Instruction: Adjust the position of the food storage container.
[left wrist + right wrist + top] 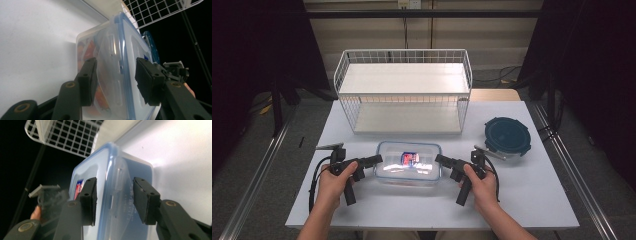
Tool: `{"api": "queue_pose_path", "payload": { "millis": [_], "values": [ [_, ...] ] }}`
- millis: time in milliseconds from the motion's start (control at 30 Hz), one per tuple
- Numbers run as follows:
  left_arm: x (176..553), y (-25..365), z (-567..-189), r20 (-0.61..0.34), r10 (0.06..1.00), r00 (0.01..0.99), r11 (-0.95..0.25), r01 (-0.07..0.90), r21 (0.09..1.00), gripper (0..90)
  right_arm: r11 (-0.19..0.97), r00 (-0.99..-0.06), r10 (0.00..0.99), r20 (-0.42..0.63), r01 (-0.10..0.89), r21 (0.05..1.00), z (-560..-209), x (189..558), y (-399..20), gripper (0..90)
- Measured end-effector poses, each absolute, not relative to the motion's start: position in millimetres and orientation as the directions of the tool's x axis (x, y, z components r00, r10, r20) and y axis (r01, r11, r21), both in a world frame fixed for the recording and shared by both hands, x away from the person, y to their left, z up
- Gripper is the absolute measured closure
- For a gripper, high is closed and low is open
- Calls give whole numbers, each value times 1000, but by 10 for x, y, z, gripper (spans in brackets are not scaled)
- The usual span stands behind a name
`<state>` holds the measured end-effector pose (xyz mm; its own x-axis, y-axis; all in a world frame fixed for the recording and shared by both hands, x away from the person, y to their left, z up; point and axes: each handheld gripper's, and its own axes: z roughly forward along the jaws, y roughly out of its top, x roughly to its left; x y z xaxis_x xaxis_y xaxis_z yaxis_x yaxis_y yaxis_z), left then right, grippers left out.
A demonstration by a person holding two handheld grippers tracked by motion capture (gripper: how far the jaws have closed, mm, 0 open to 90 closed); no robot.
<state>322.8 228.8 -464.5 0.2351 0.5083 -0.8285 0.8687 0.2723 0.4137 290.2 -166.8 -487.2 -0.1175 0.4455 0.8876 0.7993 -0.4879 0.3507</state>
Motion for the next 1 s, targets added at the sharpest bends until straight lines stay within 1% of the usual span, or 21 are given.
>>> {"api": "queue_pose_path", "payload": {
  "millis": [67,133,267,300,567,867,900,1000],
  "values": [
    [3218,2279,-4614,-815,518,258,260,861,437,539,-513,-126,430,894,780,357,-4866,2897,-1680,576],
    [3207,2258,-4591,-818,511,263,265,857,442,549,-573,-121,387,914,745,341,-4852,2892,-1705,580],
    [3189,2232,-4528,-827,480,293,298,832,468,552,-591,-144,379,914,723,358,-4812,2896,-1728,586],
    [3187,2230,-4520,-826,477,301,307,823,477,555,-602,-151,359,921,716,353,-4785,2889,-1740,588],
    [3146,2186,-4374,-823,446,353,372,763,529,568,-655,-177,312,933,671,347,-4683,2860,-1749,591],
    [3130,2176,-4195,-819,432,378,421,719,554,567,-685,-254,301,919,614,393,-4508,2898,-1740,601],
    [3127,2188,-4182,-808,436,396,414,709,571,566,-690,-257,284,924,615,383,-4484,2901,-1731,604],
    [3112,2183,-4086,-797,438,415,426,685,591,566,-700,-274,275,922,600,387,-4427,2917,-1710,605]
  ]
}}
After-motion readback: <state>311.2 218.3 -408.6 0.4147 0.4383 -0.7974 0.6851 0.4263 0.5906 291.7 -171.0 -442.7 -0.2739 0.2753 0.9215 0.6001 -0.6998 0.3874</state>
